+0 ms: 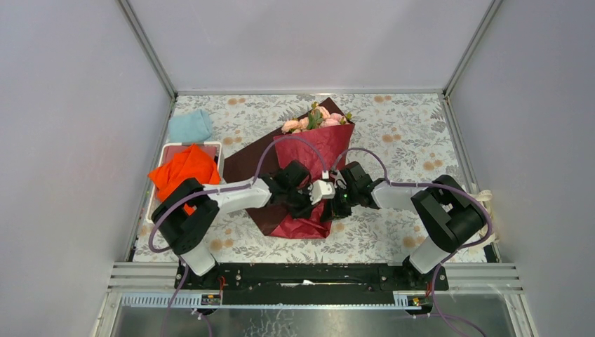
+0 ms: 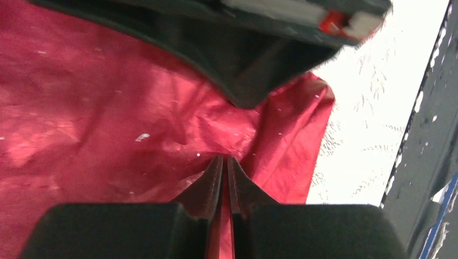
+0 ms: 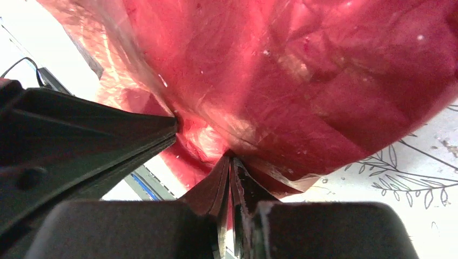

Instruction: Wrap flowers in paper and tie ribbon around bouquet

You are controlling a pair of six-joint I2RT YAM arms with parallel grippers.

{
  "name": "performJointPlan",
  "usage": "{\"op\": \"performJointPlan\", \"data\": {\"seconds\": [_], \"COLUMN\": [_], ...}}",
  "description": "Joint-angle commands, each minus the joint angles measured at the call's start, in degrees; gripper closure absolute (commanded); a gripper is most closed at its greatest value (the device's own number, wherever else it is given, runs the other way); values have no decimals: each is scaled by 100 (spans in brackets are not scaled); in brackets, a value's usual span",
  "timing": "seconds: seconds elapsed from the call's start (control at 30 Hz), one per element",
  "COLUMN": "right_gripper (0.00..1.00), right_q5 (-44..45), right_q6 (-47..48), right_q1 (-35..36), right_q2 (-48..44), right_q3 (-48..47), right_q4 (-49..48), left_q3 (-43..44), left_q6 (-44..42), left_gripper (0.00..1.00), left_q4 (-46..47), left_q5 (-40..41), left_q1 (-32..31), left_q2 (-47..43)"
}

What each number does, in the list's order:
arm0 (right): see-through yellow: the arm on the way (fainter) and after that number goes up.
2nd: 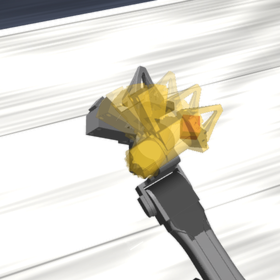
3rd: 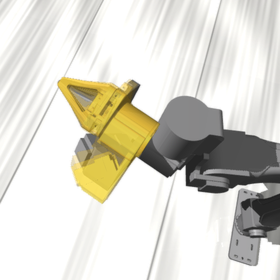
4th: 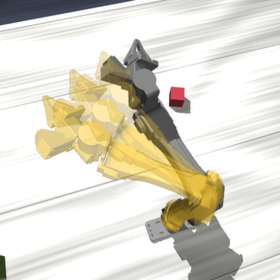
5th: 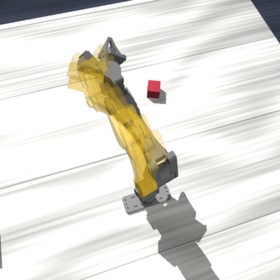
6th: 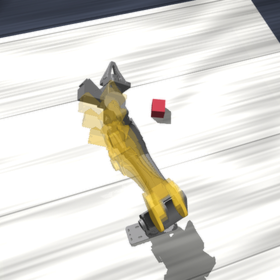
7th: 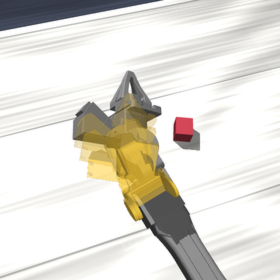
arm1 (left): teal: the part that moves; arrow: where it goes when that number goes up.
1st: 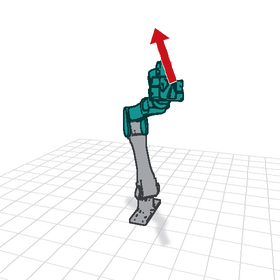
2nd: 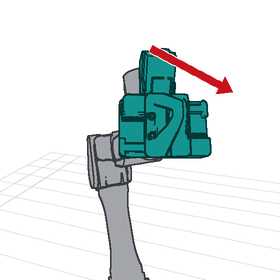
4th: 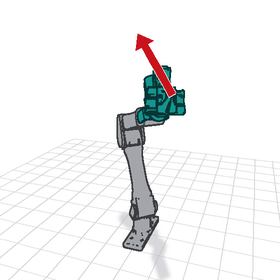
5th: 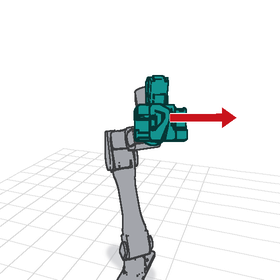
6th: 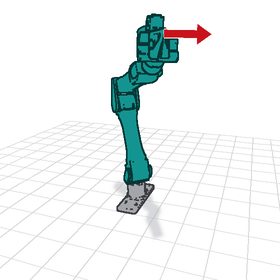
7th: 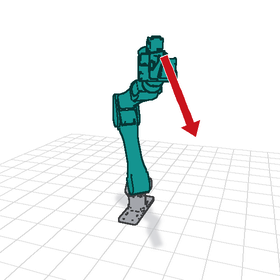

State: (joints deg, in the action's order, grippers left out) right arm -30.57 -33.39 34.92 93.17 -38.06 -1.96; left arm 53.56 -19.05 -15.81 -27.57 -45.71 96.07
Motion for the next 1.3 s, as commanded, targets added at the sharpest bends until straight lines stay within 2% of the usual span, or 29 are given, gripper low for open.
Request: {"op": "performJointPlan", "data": {"seconds": [0.0,0.13,0.23,0.43,0.7,0.83,1.03,1.17,1.2,1.27], "right_gripper": [89,89,89,91,93,93,92,87,83,68], "right_q5": [161,101,-329,-1483,-1169,-890,-412,-387,-421,-413], "right_q6": [22,349,448,-651,-689,-326,-39,283,377,496], "right_q1": [-37,-47,-51,-38,-8,-12,-148,-587,-772,-1159], "right_q2": [-12,-167,-426,-594,84,-36,-828,-1369,-1465,-1537], "right_q3": [3,-147,-204,131,644,832,1230,845,698,376], "right_q4": [-74,447,550,-578,-948,-178,852,1392,1457,1441], "left_q3": [-489,-427,-286,-381,-353,-347,-311,-382,-386,-399], "left_q6": [-860,-1200,-1325,-1376,-1386,-1536,-1695,-1727,-1722,-1734], "left_gripper": [87,88,88,88,89,89,88,87,87,86], "left_q4": [373,155,-154,-142,-166,-246,-355,-382,-379,-387], "left_q5": [313,972,1159,924,712,643,576,383,380,333], "left_q1": [-294,-384,-381,-376,-207,12,178,167,168,161], "left_q2": [-346,-236,38,-52,-97,-117,-130,-187,-196,-232]}}
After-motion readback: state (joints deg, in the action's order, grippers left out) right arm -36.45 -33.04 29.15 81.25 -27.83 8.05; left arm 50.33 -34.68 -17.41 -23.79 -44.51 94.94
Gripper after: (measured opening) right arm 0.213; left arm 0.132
